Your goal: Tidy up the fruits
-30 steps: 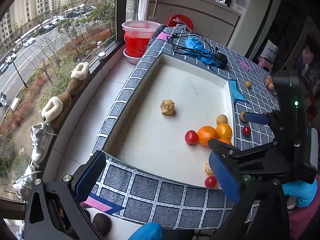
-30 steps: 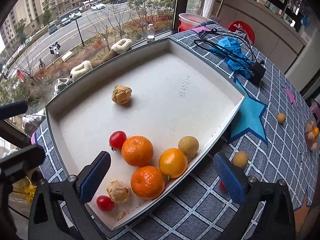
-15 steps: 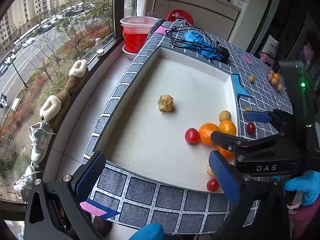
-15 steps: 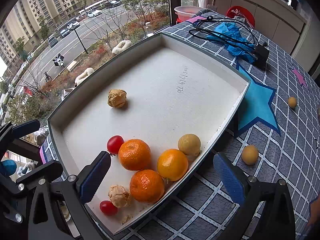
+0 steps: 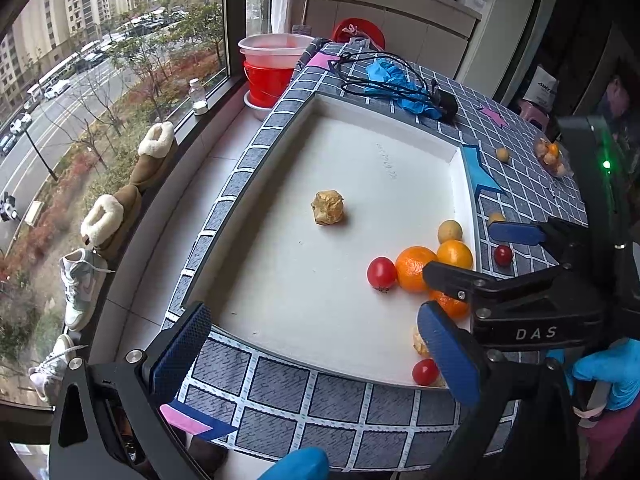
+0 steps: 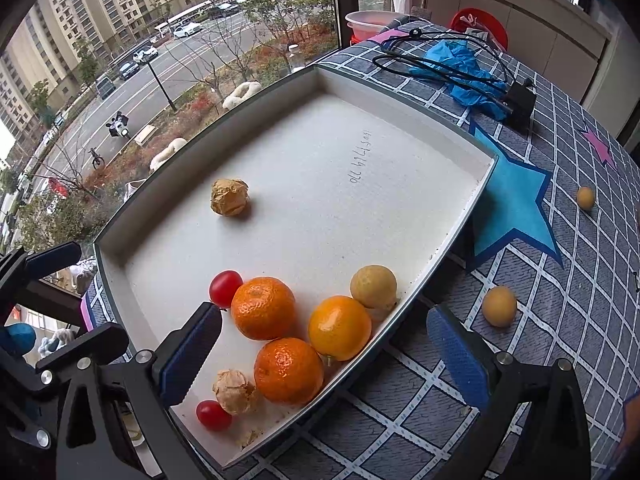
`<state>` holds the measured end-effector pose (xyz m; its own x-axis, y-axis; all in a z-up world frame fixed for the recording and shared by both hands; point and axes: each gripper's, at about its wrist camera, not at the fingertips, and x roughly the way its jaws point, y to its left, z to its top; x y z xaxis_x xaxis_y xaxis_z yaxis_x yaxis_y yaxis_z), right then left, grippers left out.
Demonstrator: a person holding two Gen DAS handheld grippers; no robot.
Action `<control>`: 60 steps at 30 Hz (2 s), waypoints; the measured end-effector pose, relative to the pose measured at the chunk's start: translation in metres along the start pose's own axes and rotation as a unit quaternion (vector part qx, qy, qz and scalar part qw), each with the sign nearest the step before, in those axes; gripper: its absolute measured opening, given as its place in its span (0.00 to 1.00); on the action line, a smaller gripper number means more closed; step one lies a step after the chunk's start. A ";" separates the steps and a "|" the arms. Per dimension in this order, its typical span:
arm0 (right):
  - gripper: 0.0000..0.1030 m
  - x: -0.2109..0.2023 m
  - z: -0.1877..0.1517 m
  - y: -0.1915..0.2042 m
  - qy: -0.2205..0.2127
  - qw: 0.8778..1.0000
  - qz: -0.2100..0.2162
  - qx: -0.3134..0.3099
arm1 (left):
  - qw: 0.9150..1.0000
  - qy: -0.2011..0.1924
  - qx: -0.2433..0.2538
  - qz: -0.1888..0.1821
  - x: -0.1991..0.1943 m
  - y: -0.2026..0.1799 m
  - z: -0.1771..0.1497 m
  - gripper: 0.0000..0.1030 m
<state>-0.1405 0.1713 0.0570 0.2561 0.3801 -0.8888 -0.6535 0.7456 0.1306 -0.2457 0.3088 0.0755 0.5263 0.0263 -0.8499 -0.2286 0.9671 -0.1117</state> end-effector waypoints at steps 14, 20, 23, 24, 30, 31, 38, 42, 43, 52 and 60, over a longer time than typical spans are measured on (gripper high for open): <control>1.00 0.001 0.001 -0.003 -0.001 1.000 0.005 0.002 | 1.000 0.002 0.002 0.006 0.003 -0.001 0.001 1.00; 1.00 -0.001 -0.001 -0.005 -0.003 1.000 0.005 0.005 | 1.000 0.004 0.008 0.007 0.007 -0.007 0.001 1.00; 1.00 -0.002 -0.001 -0.007 -0.004 1.000 0.005 0.007 | 1.000 0.004 0.010 0.009 0.007 -0.008 0.000 1.00; 1.00 -0.003 -0.001 -0.008 -0.004 1.000 0.006 0.007 | 1.000 0.004 0.010 0.010 0.007 -0.008 0.000 1.00; 1.00 -0.004 -0.002 -0.008 -0.004 1.000 0.004 0.009 | 1.000 0.003 0.011 0.010 0.007 -0.010 0.001 1.00; 1.00 -0.004 -0.002 -0.008 -0.005 1.000 0.003 0.009 | 1.000 0.003 0.011 0.011 0.008 -0.010 0.001 1.00; 1.00 -0.008 -0.003 -0.010 -0.007 1.000 -0.017 0.012 | 1.000 0.007 0.007 0.004 0.013 -0.012 0.000 1.00; 1.00 -0.013 -0.003 -0.018 -0.012 1.000 -0.010 0.024 | 1.000 0.006 0.012 0.017 0.018 -0.017 0.000 1.00; 1.00 -0.015 -0.003 -0.020 -0.015 0.999 -0.014 0.025 | 1.000 0.005 0.015 0.022 0.020 -0.018 -0.001 1.00; 1.00 -0.026 -0.006 -0.025 -0.023 0.999 -0.016 0.029 | 0.995 -0.026 0.052 0.075 0.025 -0.038 -0.004 1.00; 1.00 -0.028 -0.007 -0.020 -0.024 0.999 -0.015 0.023 | 0.995 -0.028 0.057 0.072 0.027 -0.044 -0.003 1.00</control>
<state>-0.1392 0.1417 0.0765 0.3108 0.3819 -0.8704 -0.6116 0.7813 0.1244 -0.2237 0.2667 0.0561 0.5401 0.1775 -0.8227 -0.2127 0.9746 0.0706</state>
